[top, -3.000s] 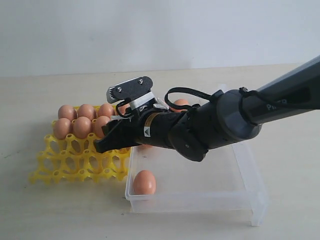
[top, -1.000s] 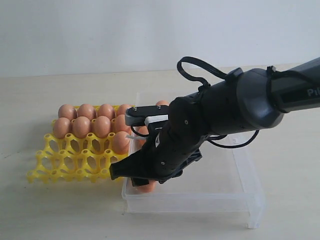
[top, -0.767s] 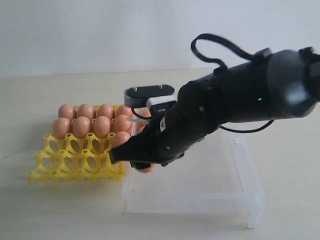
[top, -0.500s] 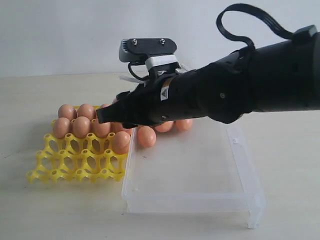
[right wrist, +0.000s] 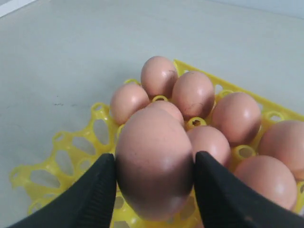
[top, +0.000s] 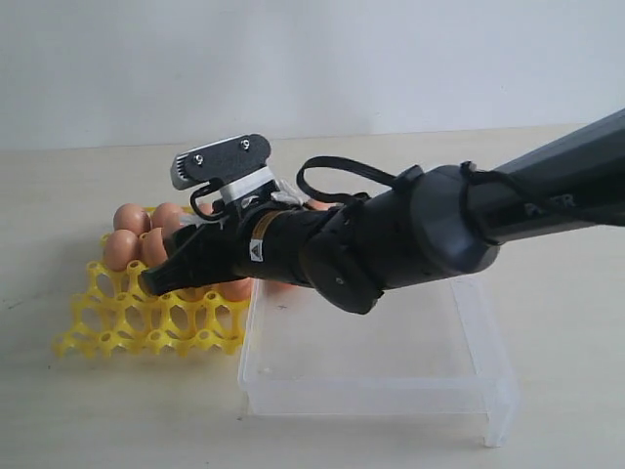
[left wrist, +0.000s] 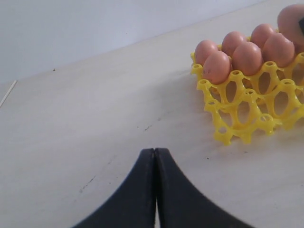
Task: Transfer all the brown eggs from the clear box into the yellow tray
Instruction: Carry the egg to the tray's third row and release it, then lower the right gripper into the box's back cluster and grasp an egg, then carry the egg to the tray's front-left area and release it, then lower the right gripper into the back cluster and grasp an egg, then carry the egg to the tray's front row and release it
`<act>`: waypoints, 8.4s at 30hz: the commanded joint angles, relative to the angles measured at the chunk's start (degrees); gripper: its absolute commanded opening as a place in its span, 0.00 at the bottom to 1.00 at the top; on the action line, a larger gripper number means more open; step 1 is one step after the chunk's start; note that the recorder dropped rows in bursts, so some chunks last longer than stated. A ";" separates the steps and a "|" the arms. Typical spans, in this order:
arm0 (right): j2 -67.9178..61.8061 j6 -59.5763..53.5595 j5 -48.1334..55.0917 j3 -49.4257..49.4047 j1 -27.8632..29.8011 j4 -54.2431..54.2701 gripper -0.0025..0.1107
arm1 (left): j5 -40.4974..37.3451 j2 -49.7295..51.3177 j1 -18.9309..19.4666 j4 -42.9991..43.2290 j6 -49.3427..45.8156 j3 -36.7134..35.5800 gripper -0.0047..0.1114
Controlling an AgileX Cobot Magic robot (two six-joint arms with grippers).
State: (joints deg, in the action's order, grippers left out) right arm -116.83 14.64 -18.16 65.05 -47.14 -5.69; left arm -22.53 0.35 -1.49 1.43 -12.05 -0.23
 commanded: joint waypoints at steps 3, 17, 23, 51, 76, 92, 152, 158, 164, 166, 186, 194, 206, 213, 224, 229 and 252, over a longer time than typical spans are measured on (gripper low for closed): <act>-3.44 -2.09 -4.01 1.18 -0.18 -0.97 0.02 | 0.36 -0.35 -0.34 0.00 0.33 0.23 0.04; -5.30 -3.55 -5.98 1.18 -0.18 -0.97 0.35 | 0.36 -0.35 -0.34 0.00 0.33 0.23 0.04; -5.30 -4.54 -5.98 1.18 -0.18 -0.45 0.55 | 0.36 -0.35 -0.34 0.00 0.33 0.23 0.04; 9.94 12.89 29.94 1.50 8.65 4.66 0.57 | 0.36 -0.35 -0.34 0.00 0.33 0.23 0.04; -5.98 8.21 50.70 20.59 10.43 4.19 0.57 | 0.36 -0.35 -0.34 0.00 0.33 0.23 0.04; -8.46 5.93 48.84 20.63 10.43 5.69 0.03 | 0.36 -0.35 -0.34 0.00 0.33 0.23 0.04; -13.21 -10.66 8.75 18.22 -3.46 -1.35 0.53 | 0.36 -0.35 -0.34 0.00 0.33 0.23 0.04; -12.38 -10.66 10.73 18.22 -3.46 -1.86 0.56 | 0.36 -0.35 -0.34 0.00 0.33 0.23 0.04; -3.05 -10.66 24.91 18.22 -3.46 -2.67 0.56 | 0.36 -0.35 -0.34 0.00 0.33 0.23 0.04; 0.37 -10.66 32.17 18.22 -3.46 -3.77 0.56 | 0.36 -0.35 -0.34 0.00 0.33 0.23 0.04; 2.25 43.58 51.59 18.22 11.49 -14.97 0.56 | 0.36 -0.35 -0.34 0.00 0.33 0.23 0.04; -2.70 60.93 46.99 18.22 12.97 -15.25 0.56 | 0.36 -0.35 -0.34 0.00 0.33 0.23 0.04; -6.14 70.62 42.23 18.22 12.97 -14.70 0.56 | 0.36 -0.35 -0.34 0.00 0.33 0.23 0.04; -8.41 72.26 40.86 18.22 12.97 -14.94 0.56 | 0.36 -0.35 -0.34 0.00 0.33 0.23 0.04; -8.90 68.82 43.77 18.22 12.97 -18.80 0.07 | 0.36 -0.35 -0.34 0.00 0.33 0.23 0.04; -5.73 57.63 44.95 18.22 12.49 -18.42 0.02 | 0.36 -0.35 -0.34 0.00 0.33 0.23 0.04; -11.55 -11.92 1.86 19.39 -6.14 -5.38 0.02 | 0.36 -0.35 -0.34 0.00 0.33 0.23 0.04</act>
State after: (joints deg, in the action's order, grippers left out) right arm -127.34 3.17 -14.63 83.18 -53.21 -10.43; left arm -22.53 0.35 -1.49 1.43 -12.05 -0.23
